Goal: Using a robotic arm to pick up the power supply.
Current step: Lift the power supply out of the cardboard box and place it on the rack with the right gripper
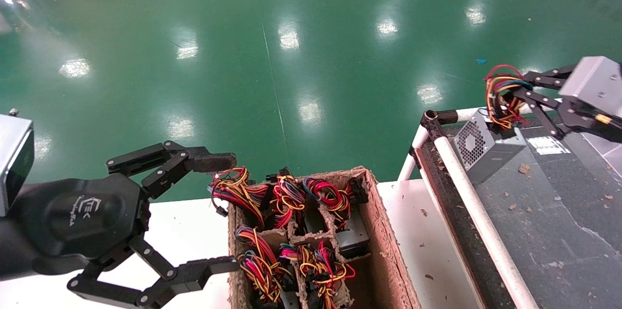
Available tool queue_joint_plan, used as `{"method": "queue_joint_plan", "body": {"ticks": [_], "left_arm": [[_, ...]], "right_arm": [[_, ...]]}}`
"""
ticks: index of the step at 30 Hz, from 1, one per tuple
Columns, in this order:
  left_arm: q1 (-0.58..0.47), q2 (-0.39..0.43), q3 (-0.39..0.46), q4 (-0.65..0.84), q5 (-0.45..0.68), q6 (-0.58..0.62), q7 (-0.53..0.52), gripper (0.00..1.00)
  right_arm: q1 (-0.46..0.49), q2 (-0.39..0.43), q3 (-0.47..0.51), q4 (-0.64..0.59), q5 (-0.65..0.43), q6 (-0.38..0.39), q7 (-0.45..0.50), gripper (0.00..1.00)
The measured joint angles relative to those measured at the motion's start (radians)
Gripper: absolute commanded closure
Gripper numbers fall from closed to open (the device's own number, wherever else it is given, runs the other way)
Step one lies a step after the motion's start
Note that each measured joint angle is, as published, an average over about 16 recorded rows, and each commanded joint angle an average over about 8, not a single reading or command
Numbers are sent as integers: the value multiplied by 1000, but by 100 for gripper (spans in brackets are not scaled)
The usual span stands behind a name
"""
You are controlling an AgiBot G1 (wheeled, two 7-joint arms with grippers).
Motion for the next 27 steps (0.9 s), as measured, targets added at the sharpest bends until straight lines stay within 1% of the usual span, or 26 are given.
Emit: {"method": "queue_joint_plan", "body": {"ticks": [13, 14, 15, 21, 22, 23, 27], "left_arm": [[0, 0, 0, 0, 0, 0, 0, 0], [0, 0, 0, 0, 0, 0, 0, 0], [0, 0, 0, 0, 0, 0, 0, 0], [0, 0, 0, 0, 0, 0, 0, 0], [0, 0, 0, 0, 0, 0, 0, 0], [0, 0, 0, 0, 0, 0, 0, 0], [0, 0, 0, 0, 0, 0, 0, 0]], "right_arm": [[107, -93, -73, -23, -147, 11, 97, 100], [112, -98, -77, -24, -155, 11, 104, 99], [117, -102, -81, -26, -163, 11, 109, 90], [137, -123, -98, -33, -200, 9, 138, 15], [139, -126, -100, -34, -205, 9, 141, 4], [141, -128, -102, -35, -209, 9, 145, 0], [145, -132, -109, -36, -224, 5, 157, 0]]}}
